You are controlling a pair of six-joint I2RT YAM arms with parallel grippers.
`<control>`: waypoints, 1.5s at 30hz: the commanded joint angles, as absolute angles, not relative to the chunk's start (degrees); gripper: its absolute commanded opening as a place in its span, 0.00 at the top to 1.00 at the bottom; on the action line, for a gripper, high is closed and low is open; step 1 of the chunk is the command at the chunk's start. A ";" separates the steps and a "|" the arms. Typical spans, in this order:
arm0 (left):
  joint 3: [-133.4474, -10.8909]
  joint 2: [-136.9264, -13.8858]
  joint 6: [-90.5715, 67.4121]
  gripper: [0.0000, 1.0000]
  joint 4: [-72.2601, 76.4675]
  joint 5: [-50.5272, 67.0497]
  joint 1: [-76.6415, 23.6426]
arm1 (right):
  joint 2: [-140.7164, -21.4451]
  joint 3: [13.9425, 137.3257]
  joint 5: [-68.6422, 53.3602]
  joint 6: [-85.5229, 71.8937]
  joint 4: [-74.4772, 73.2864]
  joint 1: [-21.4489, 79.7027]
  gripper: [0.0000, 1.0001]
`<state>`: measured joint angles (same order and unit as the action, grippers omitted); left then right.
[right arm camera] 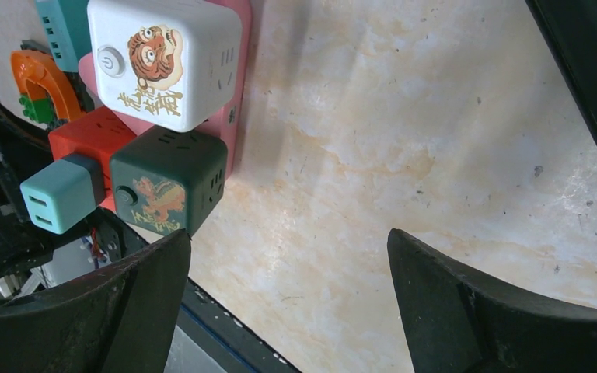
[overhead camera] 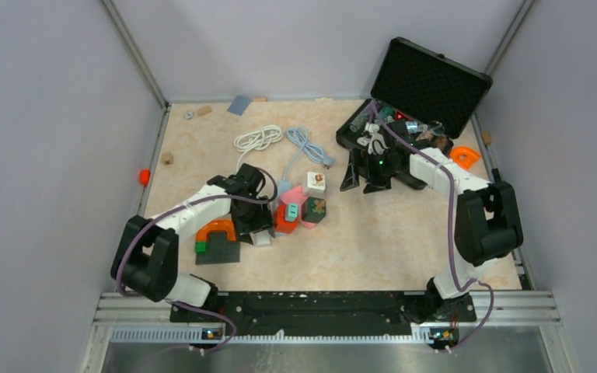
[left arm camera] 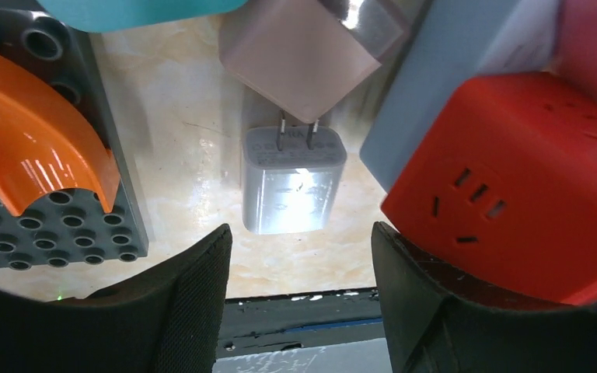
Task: Insert the plug
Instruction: Pick up the plug from the center of the board.
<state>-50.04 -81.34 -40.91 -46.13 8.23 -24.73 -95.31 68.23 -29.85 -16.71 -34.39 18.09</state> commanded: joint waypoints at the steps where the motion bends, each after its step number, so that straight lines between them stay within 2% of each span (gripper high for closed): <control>1: -49.59 -84.73 -42.19 0.34 -43.47 5.10 -26.39 | -93.55 71.74 -30.59 -17.20 -34.52 17.80 0.07; 10: -51.60 -90.38 -39.85 0.38 -41.76 2.41 -26.44 | -93.21 74.35 -31.82 -18.03 -35.04 17.79 0.07; 13: -51.95 -92.63 -38.98 0.43 -41.26 3.04 -26.40 | -93.78 76.10 -30.06 -19.42 -35.54 17.82 0.07; 14: -52.09 -93.01 -38.75 0.47 -41.30 3.11 -26.40 | -94.03 76.98 -28.98 -19.73 -35.99 17.84 0.07; 19: -52.39 -89.99 -38.83 0.86 -41.94 1.97 -26.38 | -91.82 78.01 -23.11 -21.44 -34.01 17.82 0.07; 20: -53.00 -88.76 -38.84 0.92 -42.46 1.37 -26.37 | -90.69 77.38 -22.62 -21.93 -31.76 17.81 0.07; 23: -55.69 -84.25 -38.93 1.00 -44.82 -0.40 -26.20 | -86.84 75.10 -21.78 -23.41 -26.08 17.84 0.07; 29: -63.56 -75.41 -39.92 1.00 -47.31 -3.02 -24.77 | -82.60 74.45 -22.81 -26.73 -17.79 19.25 0.07; 34: -66.94 -68.84 -43.20 1.00 -38.17 -0.31 -23.37 | -83.00 77.98 -17.10 -24.61 -16.26 26.92 0.10; 37: -66.52 -66.12 -52.80 1.00 -31.43 -0.28 -22.19 | -83.14 79.53 -14.00 -22.59 -14.42 32.15 0.10; 45: -61.12 -63.64 -84.20 1.00 -15.18 12.01 -18.37 | -84.28 81.04 -12.54 -24.50 -4.97 40.33 0.10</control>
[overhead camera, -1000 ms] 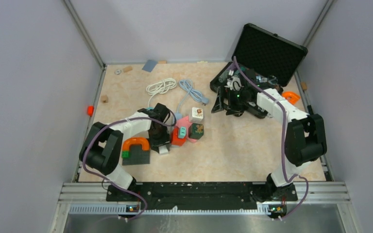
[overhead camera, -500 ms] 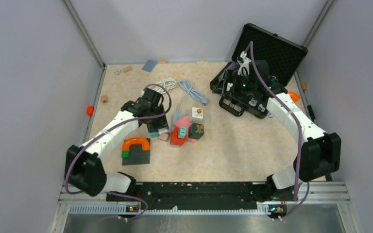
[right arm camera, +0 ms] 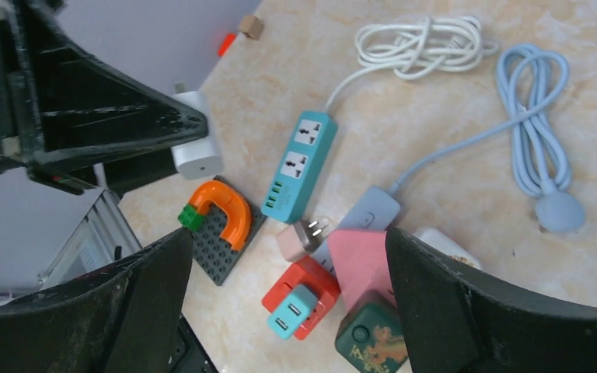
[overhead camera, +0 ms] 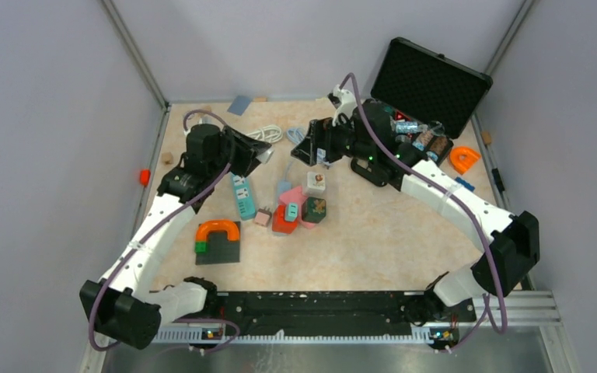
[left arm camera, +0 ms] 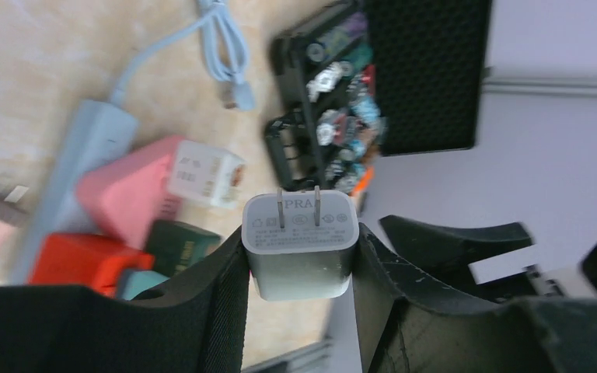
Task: Insert the plug
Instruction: Pick up the plug from the center of the board.
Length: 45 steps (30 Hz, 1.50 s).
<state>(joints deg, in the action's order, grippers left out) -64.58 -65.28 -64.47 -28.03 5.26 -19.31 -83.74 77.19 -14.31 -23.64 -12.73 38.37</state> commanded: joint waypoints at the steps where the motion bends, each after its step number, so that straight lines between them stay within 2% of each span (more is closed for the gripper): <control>1: -59.35 -63.20 -88.56 1.00 -12.58 13.40 -18.37 | -84.74 81.49 -13.13 -25.07 -3.84 40.87 0.10; 5: -53.67 -62.17 -101.83 1.00 -2.03 16.32 -18.37 | -86.67 83.06 -13.60 -25.41 -1.56 42.98 0.12; 13: -52.78 -60.65 -107.03 1.00 -2.26 14.33 -18.28 | -89.99 85.69 -13.44 -23.73 -2.55 44.93 0.21; 17: -51.34 -61.00 -109.12 1.00 1.03 15.43 -18.24 | -91.09 85.80 -15.67 -23.96 -1.35 45.70 0.34; 20: -51.06 -61.87 -109.62 1.00 2.35 17.45 -18.27 | -92.53 87.14 -15.57 -23.99 -2.04 46.05 0.38; 23: -51.07 -62.30 -109.37 1.00 2.55 18.58 -18.28 | -94.03 88.85 -15.82 -23.99 -2.12 46.20 0.46; 27: -50.81 -62.02 -109.23 1.00 1.61 18.85 -18.28 | -95.34 90.92 -16.26 -24.58 -1.81 46.14 0.62; 29: -50.36 -61.73 -109.29 1.00 1.61 18.52 -18.28 | -96.32 92.25 -16.68 -25.00 -3.28 46.14 0.96; 30: -50.11 -61.59 -109.22 1.00 2.04 18.28 -18.26 | -96.89 93.10 -16.65 -25.26 -4.67 46.14 1.00; 31: -49.75 -61.42 -108.79 1.00 2.98 18.02 -18.27 | -97.24 93.83 -16.51 -25.47 -5.88 46.14 1.00; 32: -48.93 -61.24 -108.17 0.91 4.04 17.71 -18.20 | -97.44 94.20 -16.07 -25.55 -7.18 46.19 1.00; 33: -48.55 -61.02 -107.29 0.72 5.19 17.41 -18.08 | -97.46 94.29 -15.56 -25.41 -7.95 46.16 1.00; 34: -47.85 -60.84 -106.12 0.45 6.10 17.30 -17.87 | -97.19 94.07 -14.68 -25.25 -8.60 46.14 1.00; 35: -47.10 -60.75 -104.29 0.27 6.34 17.53 -17.52 | -96.78 93.64 -13.35 -24.93 -9.14 46.20 1.00; 36: -46.69 -60.71 -102.53 0.14 5.36 18.33 -16.89 | -96.20 93.09 -11.95 -24.46 -9.63 46.15 1.00; 37: -46.38 -60.72 -100.00 0.05 3.78 19.24 -16.31 | -95.64 92.59 -10.63 -23.78 -10.11 46.14 1.00; 38: -46.04 -60.79 -97.29 0.02 2.00 20.28 -15.66 | -95.02 92.03 -9.00 -23.29 -10.92 46.06 1.00; 41: -47.15 -61.54 -85.66 0.01 -8.18 20.47 -13.74 | -93.49 90.50 -5.16 -21.89 -13.92 45.51 1.00; 45: -55.32 -67.17 -64.43 0.01 -31.93 10.89 -12.59 | -92.91 90.20 -6.32 -25.15 -20.59 42.44 1.00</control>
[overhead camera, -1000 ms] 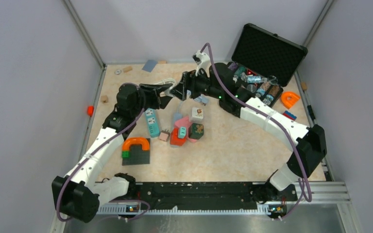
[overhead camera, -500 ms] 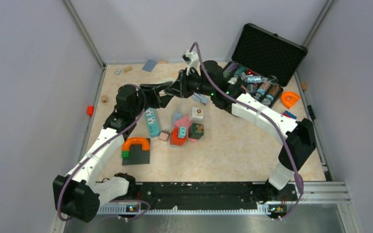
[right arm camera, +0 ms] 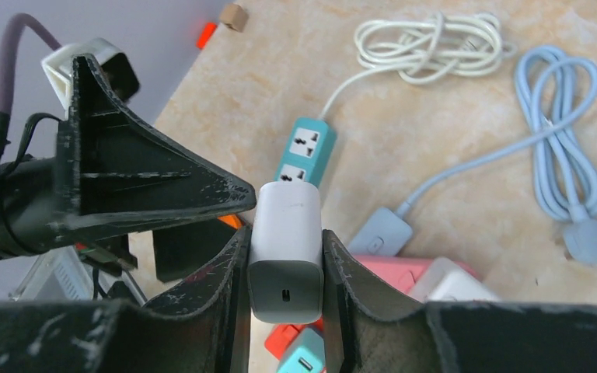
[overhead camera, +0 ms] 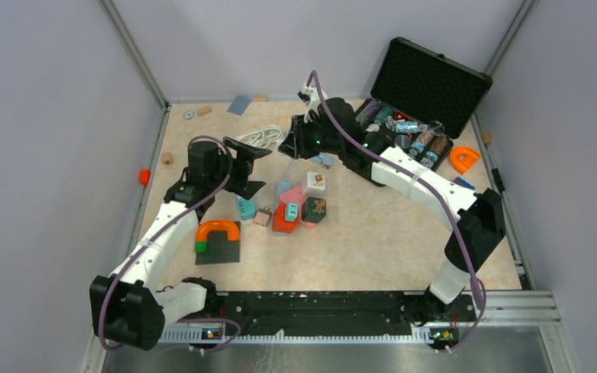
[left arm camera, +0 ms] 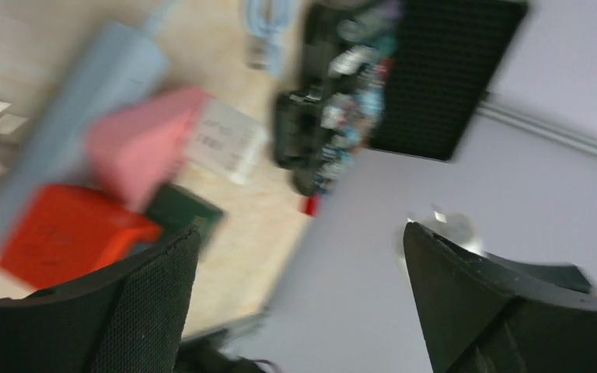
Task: Insert the plug
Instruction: Pick up the plug from the center of the board, then move the socket to the center of the board.
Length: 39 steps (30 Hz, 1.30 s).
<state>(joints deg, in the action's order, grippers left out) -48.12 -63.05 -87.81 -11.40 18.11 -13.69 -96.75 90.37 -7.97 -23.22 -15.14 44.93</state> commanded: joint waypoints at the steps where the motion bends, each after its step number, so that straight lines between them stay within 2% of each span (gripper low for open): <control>1: -57.67 -69.26 -59.17 0.01 -36.86 7.56 -12.57 | -92.76 89.80 -7.58 -26.59 -21.46 41.33 1.00; 4: -65.63 -77.49 -46.51 0.01 -49.15 -2.96 -12.57 | -91.59 86.79 -12.24 -31.29 -20.84 38.20 1.00; 7: -72.74 -86.80 -38.89 0.01 -56.31 -7.75 -12.57 | -90.78 84.77 -15.16 -34.65 -19.78 36.25 1.00; 13: -76.11 -100.53 -33.76 0.01 -56.31 -6.77 -12.48 | -93.40 88.91 -17.33 -33.23 -24.15 35.95 1.00; 17: -74.20 -104.50 -33.40 0.04 -52.79 -4.35 -12.57 | -95.38 91.51 -19.80 -32.92 -25.82 35.93 1.00; 20: -72.01 -103.83 -32.96 0.14 -49.23 -0.96 -12.72 | -96.06 92.21 -20.99 -33.18 -26.22 35.88 1.00; 22: -70.84 -102.90 -32.81 0.25 -47.32 1.84 -12.95 | -96.59 92.41 -21.49 -33.25 -26.33 35.86 1.00; 29: -67.62 -102.48 -33.83 0.71 -44.34 6.70 -14.77 | -96.86 91.01 -23.04 -34.45 -22.79 35.86 1.00; 33: -65.39 -101.17 -36.94 0.76 -43.63 8.46 -16.04 | -96.91 90.24 -24.81 -34.05 -20.91 35.86 1.00; 39: -59.87 -96.89 -43.68 0.78 -42.59 9.50 -18.41 | -100.62 92.19 -29.71 -33.90 -23.35 35.86 1.00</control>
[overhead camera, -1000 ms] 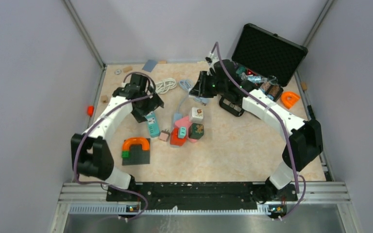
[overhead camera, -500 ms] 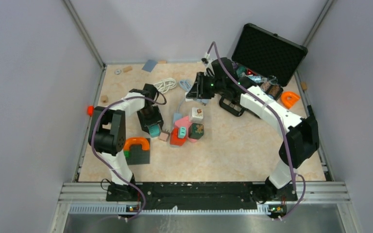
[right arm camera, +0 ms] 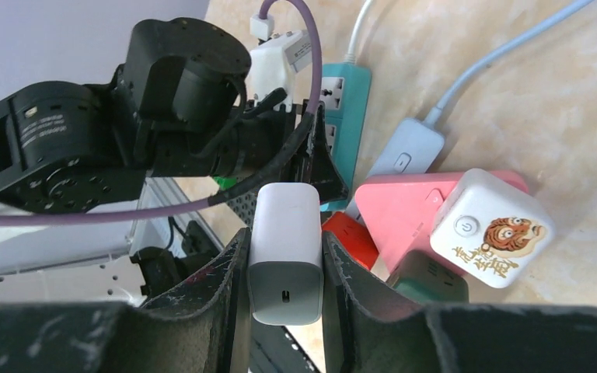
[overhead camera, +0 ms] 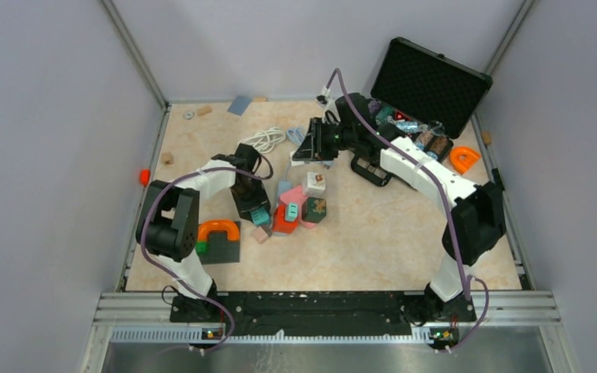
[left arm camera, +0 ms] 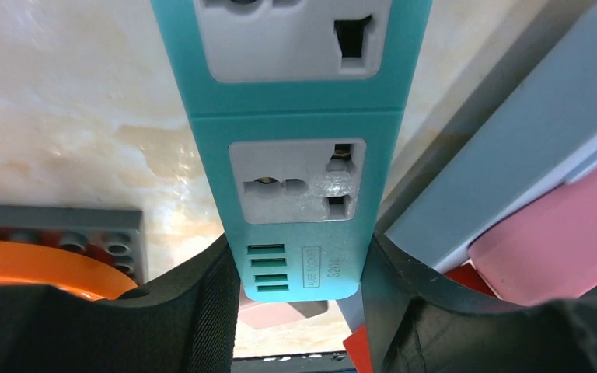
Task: Insert the plug
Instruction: Move the socket to the center of the board.
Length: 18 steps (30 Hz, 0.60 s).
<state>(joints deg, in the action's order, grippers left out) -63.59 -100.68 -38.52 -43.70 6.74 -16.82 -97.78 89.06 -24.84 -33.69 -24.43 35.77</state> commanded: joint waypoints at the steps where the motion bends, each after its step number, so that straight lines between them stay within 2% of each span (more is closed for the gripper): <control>1: -59.03 -95.92 -44.45 0.78 -42.24 9.43 -18.98 | -101.16 92.42 -30.92 -33.67 -23.55 35.86 1.00; 9: -55.79 -91.73 -50.17 0.76 -42.03 11.23 -22.98 | -104.06 95.60 -29.03 -31.79 -28.55 35.68 1.00; 10: -55.20 -90.83 -50.91 0.72 -41.71 11.23 -23.10 | -104.55 96.16 -28.70 -31.43 -29.17 35.68 1.00; 11: -54.70 -89.92 -51.37 0.63 -41.37 11.20 -23.07 | -105.09 96.72 -28.47 -31.02 -29.66 35.68 1.00; 13: -55.11 -88.40 -51.58 0.41 -41.12 10.67 -22.77 | -106.36 98.16 -28.22 -30.43 -30.77 35.68 1.00; 18: -59.83 -85.98 -49.55 0.19 -41.32 11.50 -20.54 | -111.56 104.11 -28.81 -29.20 -34.01 35.68 1.00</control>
<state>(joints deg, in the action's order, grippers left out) -55.46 -89.47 -49.50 -42.63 9.52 -22.04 -108.22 98.32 -28.58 -31.05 -31.64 35.77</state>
